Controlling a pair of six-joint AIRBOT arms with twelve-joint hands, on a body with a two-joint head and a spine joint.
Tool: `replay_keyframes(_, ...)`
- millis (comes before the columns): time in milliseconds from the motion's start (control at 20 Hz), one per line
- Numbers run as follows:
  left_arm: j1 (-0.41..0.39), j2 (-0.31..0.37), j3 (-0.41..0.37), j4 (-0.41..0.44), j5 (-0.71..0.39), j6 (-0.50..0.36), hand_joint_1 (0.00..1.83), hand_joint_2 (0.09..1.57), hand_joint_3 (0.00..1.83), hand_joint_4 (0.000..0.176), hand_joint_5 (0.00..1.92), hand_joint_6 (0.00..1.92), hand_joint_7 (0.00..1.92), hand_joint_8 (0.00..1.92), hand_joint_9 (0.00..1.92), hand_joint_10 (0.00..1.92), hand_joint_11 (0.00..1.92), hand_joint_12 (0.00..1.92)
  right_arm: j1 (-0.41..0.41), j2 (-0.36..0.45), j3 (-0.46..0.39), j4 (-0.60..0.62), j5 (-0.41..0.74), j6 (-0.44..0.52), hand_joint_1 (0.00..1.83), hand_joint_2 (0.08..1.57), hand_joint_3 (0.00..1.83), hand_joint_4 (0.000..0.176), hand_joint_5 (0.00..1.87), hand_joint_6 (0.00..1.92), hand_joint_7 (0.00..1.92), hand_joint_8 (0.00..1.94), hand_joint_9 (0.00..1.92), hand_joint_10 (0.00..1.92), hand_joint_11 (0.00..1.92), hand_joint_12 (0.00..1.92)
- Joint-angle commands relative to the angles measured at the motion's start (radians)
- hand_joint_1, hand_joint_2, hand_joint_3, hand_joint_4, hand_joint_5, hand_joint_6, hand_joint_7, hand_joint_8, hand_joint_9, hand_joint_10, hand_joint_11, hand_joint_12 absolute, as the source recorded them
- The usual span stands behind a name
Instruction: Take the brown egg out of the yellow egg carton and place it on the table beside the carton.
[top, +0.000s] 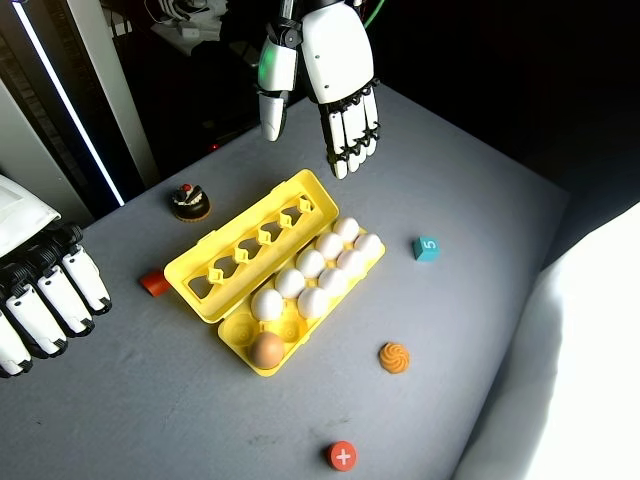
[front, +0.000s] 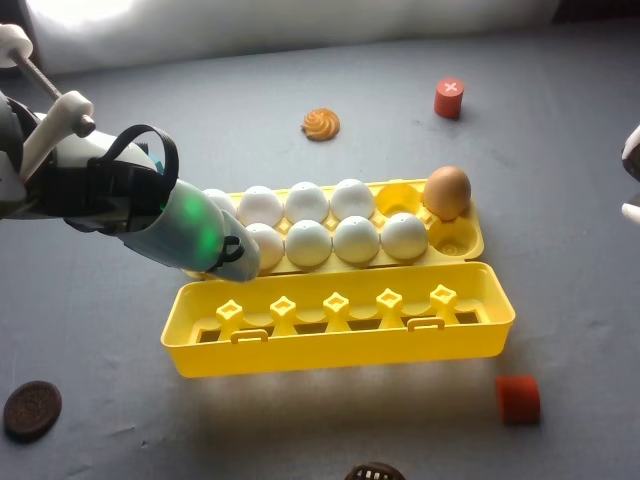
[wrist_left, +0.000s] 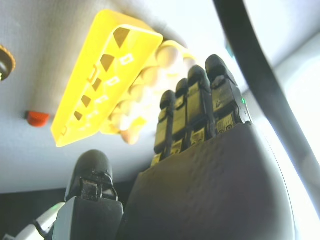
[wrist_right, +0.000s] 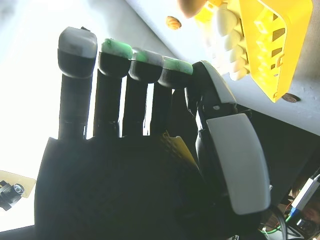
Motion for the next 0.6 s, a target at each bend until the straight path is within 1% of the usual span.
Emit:
replay_keyframes(0,-0.004,0.004,0.001,0.057,-0.019,0.003,0.0,1.13,0.18,0.0,0.0,0.0,0.0,0.0,0.0,0.0,0.0,0.0,0.009,0.007,-0.004,-0.053,0.058,-0.007,0.0,1.12,0.13,0.0,0.03,0.05,0.01,0.02,0.0,0.0,0.0,0.0)
replay_keyframes(50,-0.004,0.004,0.0,0.057,-0.019,0.003,0.0,1.13,0.18,0.0,0.0,0.0,0.0,0.0,0.0,0.0,0.0,0.0,0.009,0.007,-0.004,-0.053,0.057,-0.007,0.0,1.12,0.13,0.0,0.03,0.05,0.01,0.02,0.0,0.0,0.0,0.0)
replay_keyframes(100,-0.004,0.004,0.0,0.057,-0.019,0.003,0.0,1.19,0.05,0.0,0.0,0.0,0.0,0.0,0.0,0.0,0.0,0.0,0.009,0.006,-0.004,-0.053,0.057,-0.007,0.0,1.17,0.03,0.0,0.05,0.01,0.02,0.0,0.0,0.0,0.0,0.0)
replay_keyframes(400,-0.005,0.004,-0.001,0.057,-0.019,0.003,0.0,1.2,0.03,0.0,0.0,0.0,0.0,0.0,0.0,0.0,0.0,0.0,0.009,0.006,-0.004,-0.053,0.057,-0.008,0.0,1.19,0.02,0.0,0.05,0.01,0.03,0.01,0.0,0.0,0.0,0.0)
replay_keyframes(500,-0.006,0.004,0.0,0.057,-0.019,0.003,0.0,1.2,0.03,0.0,0.0,0.0,0.0,0.0,0.0,0.0,0.0,0.0,0.011,0.006,-0.004,-0.053,0.057,-0.008,0.04,1.15,0.0,0.0,0.05,0.01,0.02,0.0,0.01,0.0,0.01,0.01)
replay_keyframes(550,-0.007,0.004,0.0,0.057,-0.019,0.003,0.0,1.2,0.03,0.0,0.0,0.0,0.0,0.0,0.0,0.0,0.0,0.0,0.011,0.006,-0.004,-0.053,0.058,-0.008,0.09,1.05,0.0,0.0,0.14,0.01,0.0,0.0,0.0,0.0,0.0,0.0)
